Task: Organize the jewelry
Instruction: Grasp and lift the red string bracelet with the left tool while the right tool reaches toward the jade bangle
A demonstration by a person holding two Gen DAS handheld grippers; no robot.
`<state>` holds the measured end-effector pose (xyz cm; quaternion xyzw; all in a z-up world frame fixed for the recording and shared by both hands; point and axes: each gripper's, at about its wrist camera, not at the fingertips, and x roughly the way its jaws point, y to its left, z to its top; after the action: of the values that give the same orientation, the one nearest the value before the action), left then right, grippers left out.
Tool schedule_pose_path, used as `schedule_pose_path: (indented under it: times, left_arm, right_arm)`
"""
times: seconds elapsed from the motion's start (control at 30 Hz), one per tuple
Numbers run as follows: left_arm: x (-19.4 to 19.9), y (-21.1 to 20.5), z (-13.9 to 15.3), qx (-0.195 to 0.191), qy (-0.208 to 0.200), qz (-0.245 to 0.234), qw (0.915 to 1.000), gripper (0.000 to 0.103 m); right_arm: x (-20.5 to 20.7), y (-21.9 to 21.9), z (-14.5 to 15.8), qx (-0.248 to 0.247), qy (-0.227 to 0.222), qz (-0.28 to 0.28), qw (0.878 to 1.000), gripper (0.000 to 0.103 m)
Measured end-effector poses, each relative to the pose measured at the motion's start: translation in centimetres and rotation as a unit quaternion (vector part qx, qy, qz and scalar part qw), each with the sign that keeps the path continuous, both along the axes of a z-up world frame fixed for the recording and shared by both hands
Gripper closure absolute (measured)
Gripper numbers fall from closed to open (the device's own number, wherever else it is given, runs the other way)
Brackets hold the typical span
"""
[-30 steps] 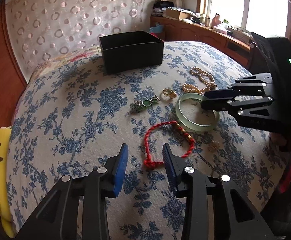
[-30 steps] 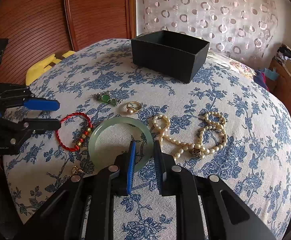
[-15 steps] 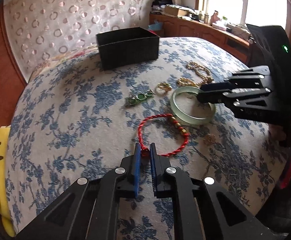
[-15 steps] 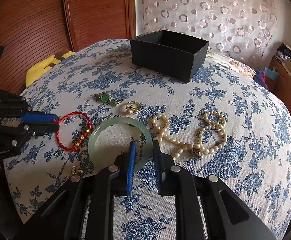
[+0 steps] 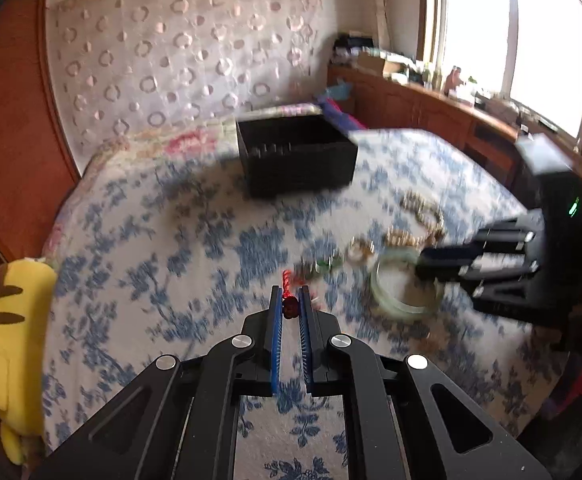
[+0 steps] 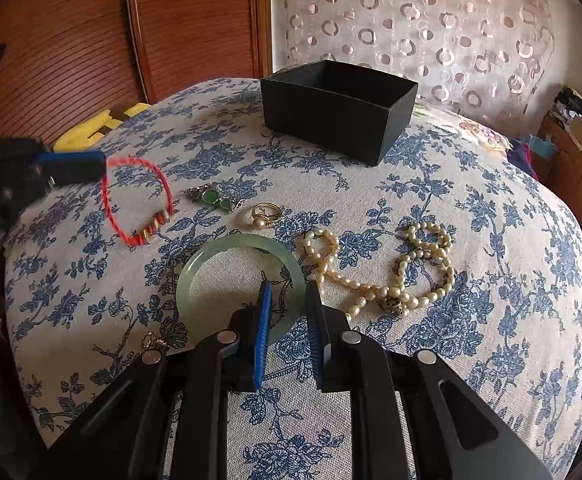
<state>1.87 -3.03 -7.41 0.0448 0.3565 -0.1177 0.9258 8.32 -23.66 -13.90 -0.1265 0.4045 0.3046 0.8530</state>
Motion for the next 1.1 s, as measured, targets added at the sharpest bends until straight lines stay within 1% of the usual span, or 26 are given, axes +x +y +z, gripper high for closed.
schedule_pose_path:
  times: [0.13, 0.27, 0.4, 0.47, 0.5, 0.57, 0.87, 0.97, 1.1]
  left_arm:
    - [-0.5, -0.2, 2.0, -0.004, -0.031, -0.003, 0.9995, 0.096]
    - [-0.4, 0.1, 2.9, -0.011, -0.042, -0.002, 0.999, 0.096]
    - [-0.1, 0.4, 3.3, -0.012, -0.049, -0.001, 0.9988, 0.096]
    - [0.2, 0.4, 3.4, -0.013, -0.051, -0.001, 0.9986, 0.096]
    - [0.2, 0.3, 3.5, -0.013, -0.052, -0.001, 0.9986, 0.096]
    - [0.6, 0.3, 3.5, -0.013, -0.054, -0.003, 0.9984, 0.096]
    - [2.3, -0.4, 3.8, -0.019, -0.063, -0.012, 0.9978, 0.096]
    - [3.0, -0.5, 4.3, -0.021, -0.069, -0.014, 0.9973, 0.096]
    - [4.1, -0.5, 4.9, -0.023, -0.077, -0.017, 0.9966, 0.096]
  right_arm:
    - [0.0, 0.1, 0.0, -0.002, -0.002, 0.0, 1.0, 0.085]
    - [0.0, 0.1, 0.1, -0.004, -0.003, 0.0, 1.0, 0.085]
    - [0.1, 0.1, 0.1, -0.001, 0.002, -0.002, 1.0, 0.084]
    - [0.2, 0.2, 0.1, -0.005, 0.002, -0.002, 1.0, 0.09]
    - [0.3, 0.1, 0.2, -0.004, 0.003, -0.002, 1.0, 0.095]
    - [0.5, 0.0, 0.4, 0.008, 0.012, 0.001, 1.0, 0.095]
    - [0.5, 0.2, 3.2, 0.008, -0.033, 0.003, 0.999, 0.095]
    - [1.2, 0.1, 4.4, -0.003, -0.055, -0.001, 0.998, 0.095]
    - [2.7, -0.2, 6.0, 0.002, -0.072, -0.002, 0.997, 0.095]
